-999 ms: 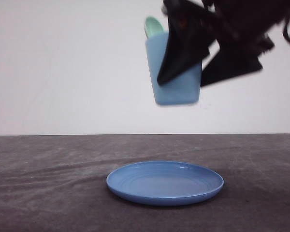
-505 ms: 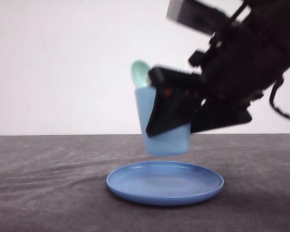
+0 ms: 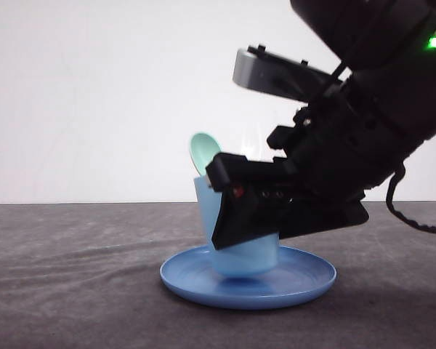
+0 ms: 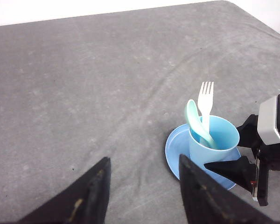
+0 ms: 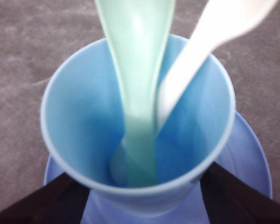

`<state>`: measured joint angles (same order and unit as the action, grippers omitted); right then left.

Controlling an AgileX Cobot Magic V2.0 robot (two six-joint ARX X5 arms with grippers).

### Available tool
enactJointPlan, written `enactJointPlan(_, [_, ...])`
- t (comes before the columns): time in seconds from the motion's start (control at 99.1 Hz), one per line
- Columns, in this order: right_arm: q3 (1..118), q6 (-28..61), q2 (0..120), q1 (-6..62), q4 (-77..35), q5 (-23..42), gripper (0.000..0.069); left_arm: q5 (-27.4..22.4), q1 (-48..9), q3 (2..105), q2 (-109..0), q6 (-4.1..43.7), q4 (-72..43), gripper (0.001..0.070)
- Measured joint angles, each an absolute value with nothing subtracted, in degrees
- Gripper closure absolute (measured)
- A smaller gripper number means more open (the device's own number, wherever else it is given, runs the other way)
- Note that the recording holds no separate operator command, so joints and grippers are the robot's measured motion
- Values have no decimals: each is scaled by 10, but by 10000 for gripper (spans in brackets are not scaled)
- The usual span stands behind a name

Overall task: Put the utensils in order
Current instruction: 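Lower the cup onto the plate center with the right gripper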

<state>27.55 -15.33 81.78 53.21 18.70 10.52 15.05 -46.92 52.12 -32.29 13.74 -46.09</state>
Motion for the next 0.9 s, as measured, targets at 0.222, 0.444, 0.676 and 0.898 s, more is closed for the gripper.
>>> enactJointPlan(0.222, [276, -154, 818, 533, 186, 105, 298, 150, -469, 521, -323, 137, -461, 435])
enactJointPlan(0.444, [276, -160, 818, 533, 173, 105, 208, 150, -469, 521, -323, 137, -461, 435])
enactJointPlan(0.676, [276, -168, 818, 533, 165, 101, 65, 150, -469, 521, -323, 137, -461, 435])
enactJointPlan(0.898, [276, -170, 798, 533, 123, 90, 28, 150, -469, 521, -323, 137, -476, 435])
